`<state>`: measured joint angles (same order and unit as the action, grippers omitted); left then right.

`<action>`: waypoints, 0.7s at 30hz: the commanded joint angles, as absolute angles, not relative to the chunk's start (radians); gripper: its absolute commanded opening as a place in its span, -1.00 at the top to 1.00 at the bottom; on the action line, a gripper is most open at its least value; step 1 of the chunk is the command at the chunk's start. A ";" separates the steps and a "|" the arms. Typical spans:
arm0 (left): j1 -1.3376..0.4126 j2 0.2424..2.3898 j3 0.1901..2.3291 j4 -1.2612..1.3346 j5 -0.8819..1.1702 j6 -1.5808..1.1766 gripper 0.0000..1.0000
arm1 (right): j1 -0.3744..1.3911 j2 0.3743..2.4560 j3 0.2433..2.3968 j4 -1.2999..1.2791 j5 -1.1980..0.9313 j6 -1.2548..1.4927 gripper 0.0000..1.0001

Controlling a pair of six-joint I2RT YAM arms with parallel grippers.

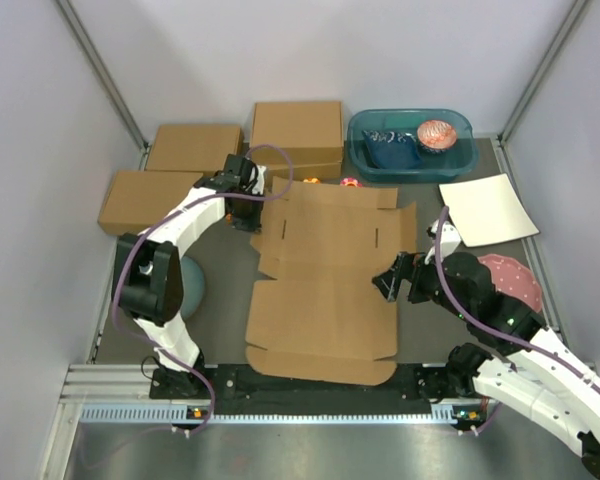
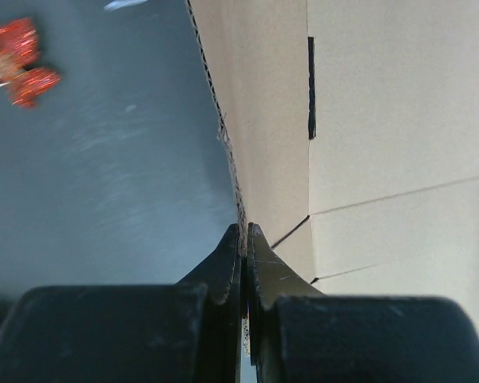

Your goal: Fold the paper box

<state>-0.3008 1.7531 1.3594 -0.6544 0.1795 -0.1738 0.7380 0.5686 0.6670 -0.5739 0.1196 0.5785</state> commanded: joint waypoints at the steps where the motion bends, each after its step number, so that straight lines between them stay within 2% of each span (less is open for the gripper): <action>1: -0.296 1.698 1.315 -0.753 -0.104 -0.026 1.00 | 0.749 0.543 0.661 -0.528 0.068 0.549 -0.96; 5: -0.365 1.675 1.235 -0.684 -0.240 0.047 1.00 | 0.749 0.535 0.649 -0.532 0.038 0.537 -0.96; 15: -0.393 1.591 1.196 -0.649 -0.282 -0.040 1.00 | 0.749 0.526 0.641 -0.538 0.041 0.532 -0.96; 16: -0.393 1.568 1.219 -0.679 -0.304 -0.057 0.96 | 0.747 0.528 0.644 -0.540 0.046 0.532 -0.96; 18: -0.393 1.543 1.244 -0.704 -0.310 -0.090 0.73 | 0.749 0.535 0.657 -0.543 0.052 0.528 -0.96; 21: -0.393 1.487 1.258 -0.700 -0.262 -0.138 0.64 | 0.747 0.578 0.687 -0.541 0.067 0.520 -0.97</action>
<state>-0.3981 1.5879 1.2034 -0.7033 -0.2546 -0.0593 0.7380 0.5426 0.6289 -0.5686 0.0490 0.5415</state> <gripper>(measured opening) 0.166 0.983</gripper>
